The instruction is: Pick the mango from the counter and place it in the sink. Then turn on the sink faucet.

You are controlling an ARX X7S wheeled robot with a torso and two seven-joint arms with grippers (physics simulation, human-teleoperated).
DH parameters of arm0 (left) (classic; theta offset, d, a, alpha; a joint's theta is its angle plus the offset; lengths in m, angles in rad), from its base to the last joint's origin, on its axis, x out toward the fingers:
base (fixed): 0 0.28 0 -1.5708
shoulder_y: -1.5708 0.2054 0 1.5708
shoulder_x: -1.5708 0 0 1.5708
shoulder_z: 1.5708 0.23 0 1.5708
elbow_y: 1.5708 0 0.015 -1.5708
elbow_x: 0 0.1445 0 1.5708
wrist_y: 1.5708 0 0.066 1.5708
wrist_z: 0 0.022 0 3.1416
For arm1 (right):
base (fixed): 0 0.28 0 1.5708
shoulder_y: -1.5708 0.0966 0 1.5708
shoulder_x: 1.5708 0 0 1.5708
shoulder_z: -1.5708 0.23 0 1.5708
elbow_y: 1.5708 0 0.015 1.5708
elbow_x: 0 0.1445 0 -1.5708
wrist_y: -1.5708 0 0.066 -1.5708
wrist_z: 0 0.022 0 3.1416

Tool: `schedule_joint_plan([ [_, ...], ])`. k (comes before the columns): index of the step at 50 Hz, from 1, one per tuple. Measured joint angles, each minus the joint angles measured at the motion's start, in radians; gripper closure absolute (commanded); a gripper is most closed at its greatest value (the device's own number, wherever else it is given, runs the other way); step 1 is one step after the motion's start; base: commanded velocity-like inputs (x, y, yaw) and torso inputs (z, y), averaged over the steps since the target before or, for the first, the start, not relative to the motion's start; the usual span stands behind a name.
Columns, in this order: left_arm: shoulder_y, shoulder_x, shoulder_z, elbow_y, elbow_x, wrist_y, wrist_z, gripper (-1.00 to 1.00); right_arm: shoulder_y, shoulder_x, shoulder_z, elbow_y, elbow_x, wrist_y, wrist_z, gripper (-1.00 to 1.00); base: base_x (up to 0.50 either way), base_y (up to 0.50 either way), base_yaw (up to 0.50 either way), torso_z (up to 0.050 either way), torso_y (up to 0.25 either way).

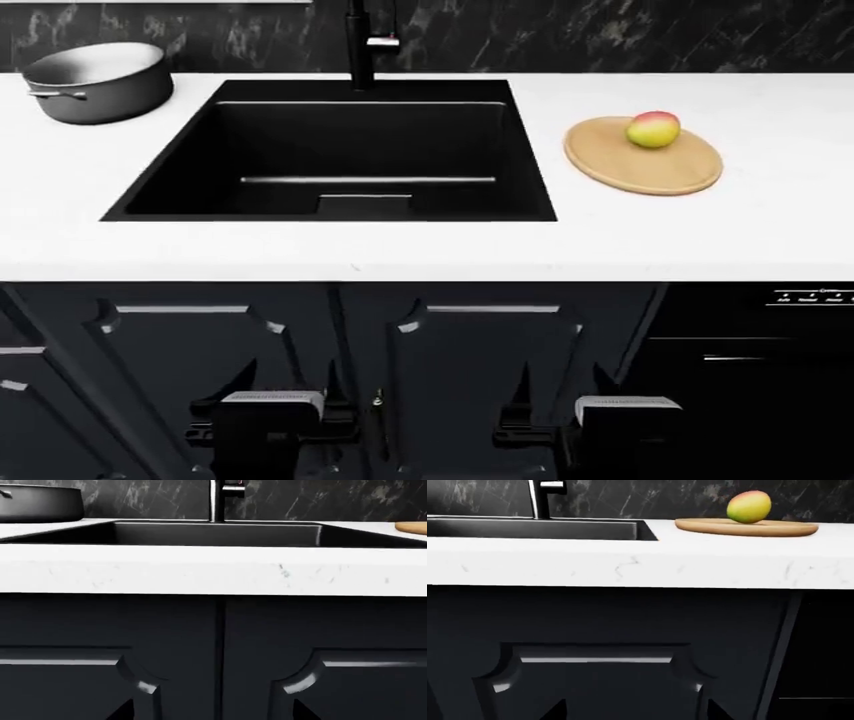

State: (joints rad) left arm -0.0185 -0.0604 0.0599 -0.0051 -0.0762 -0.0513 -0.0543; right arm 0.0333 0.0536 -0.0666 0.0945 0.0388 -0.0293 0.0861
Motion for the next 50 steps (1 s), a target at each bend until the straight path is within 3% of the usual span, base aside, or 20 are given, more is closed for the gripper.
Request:
schedule_joint_plan([
  [21,-0.013,-0.028,0.023,-0.023,-0.026,-0.001,-0.035,-1.0,0.013,0.022,-0.037,0.01,0.032,0.006,0.025,-1.0,0.0,0.5,0.0,0.05,0.0],
  [32,-0.013,-0.043,0.033,0.002,-0.048,-0.032,-0.051,-1.0,0.012,0.035,-0.052,-0.026,0.059,0.048,0.036,-1.0,0.0,0.0,0.0,0.003,0.0],
  [36,-0.011,-0.063,0.029,0.155,-0.09,-0.196,-0.07,-1.0,-0.013,0.052,-0.06,-0.196,0.075,0.193,0.055,-1.0,0.0,0.0,0.0,0.0,0.0],
  [44,-0.076,-0.11,-0.005,0.554,-0.223,-0.666,-0.138,-1.0,-0.021,0.083,-0.052,-0.634,0.161,0.605,0.128,-1.0,0.0,0.0,0.0,0.0,0.0],
  [47,-0.156,-0.127,-0.075,0.677,-0.375,-0.88,-0.229,-1.0,0.029,0.129,-0.021,-0.765,0.312,0.76,0.25,-1.0,0.0,0.0,0.0,0.0,0.0],
  [50,-0.266,-0.174,-0.128,0.721,-0.601,-1.03,-0.411,-1.0,0.114,0.182,0.017,-0.853,0.537,0.898,0.418,-1.0,0.0,0.0,0.0,0.0,0.0],
])
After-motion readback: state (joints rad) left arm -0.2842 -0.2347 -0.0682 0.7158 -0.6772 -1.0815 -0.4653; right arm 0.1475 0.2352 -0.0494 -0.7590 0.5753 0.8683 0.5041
